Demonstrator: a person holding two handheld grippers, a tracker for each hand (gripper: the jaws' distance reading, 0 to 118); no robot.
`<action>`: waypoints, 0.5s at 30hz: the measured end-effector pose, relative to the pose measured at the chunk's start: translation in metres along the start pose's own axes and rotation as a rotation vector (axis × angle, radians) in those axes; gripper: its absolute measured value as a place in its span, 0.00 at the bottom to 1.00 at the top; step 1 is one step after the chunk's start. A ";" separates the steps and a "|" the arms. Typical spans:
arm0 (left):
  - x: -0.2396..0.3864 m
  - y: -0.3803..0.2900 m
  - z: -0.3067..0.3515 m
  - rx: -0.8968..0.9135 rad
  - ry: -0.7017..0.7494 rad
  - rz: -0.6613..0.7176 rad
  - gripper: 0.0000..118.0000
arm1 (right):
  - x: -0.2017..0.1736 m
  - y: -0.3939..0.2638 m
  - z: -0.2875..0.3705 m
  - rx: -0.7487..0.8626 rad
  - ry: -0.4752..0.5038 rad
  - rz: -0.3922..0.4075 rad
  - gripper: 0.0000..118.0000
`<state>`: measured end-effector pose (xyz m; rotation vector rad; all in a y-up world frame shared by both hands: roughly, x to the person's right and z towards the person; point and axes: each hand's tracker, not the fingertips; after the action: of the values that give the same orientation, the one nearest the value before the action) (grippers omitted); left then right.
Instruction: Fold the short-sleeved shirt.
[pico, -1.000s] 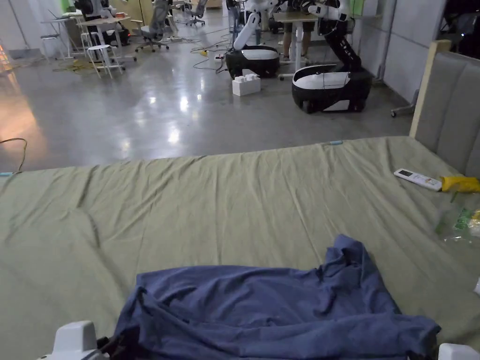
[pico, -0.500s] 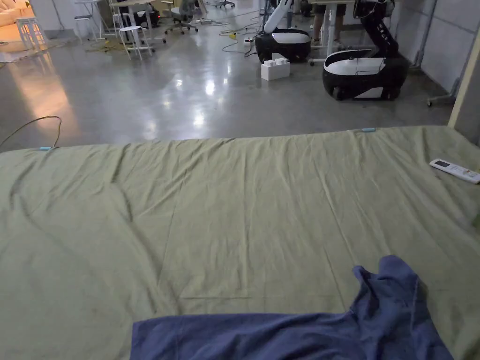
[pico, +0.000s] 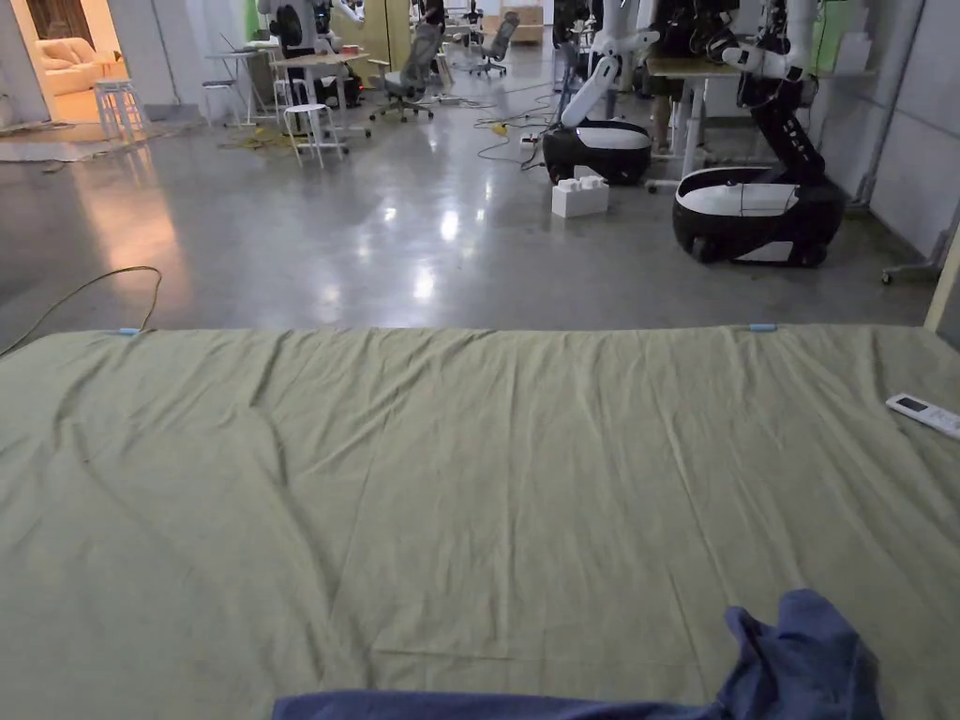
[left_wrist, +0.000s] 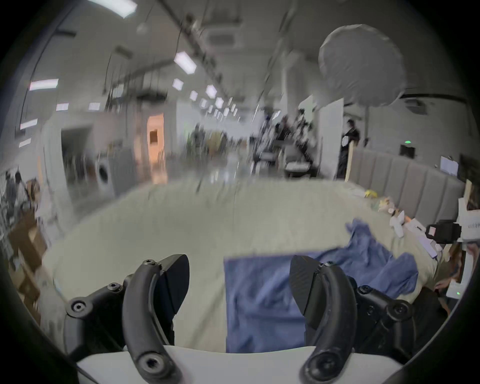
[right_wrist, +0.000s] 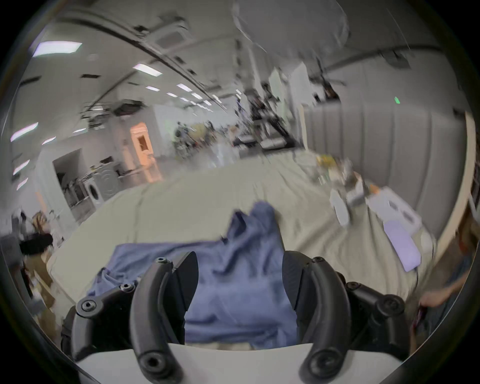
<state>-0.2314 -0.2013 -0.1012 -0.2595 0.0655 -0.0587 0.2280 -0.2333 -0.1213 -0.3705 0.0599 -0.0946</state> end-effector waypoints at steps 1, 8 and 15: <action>0.005 0.015 0.006 0.059 -0.011 -0.006 0.69 | -0.007 0.011 0.003 0.048 0.019 0.023 0.59; 0.015 0.056 0.027 0.164 -0.096 0.064 0.67 | -0.037 0.047 0.010 0.216 0.175 -0.029 0.59; 0.010 0.053 0.034 0.179 -0.092 0.101 0.07 | -0.042 0.044 0.015 0.168 0.214 0.018 0.11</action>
<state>-0.2163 -0.1418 -0.0829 -0.0797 -0.0182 0.0472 0.1908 -0.1832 -0.1217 -0.1909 0.2651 -0.1203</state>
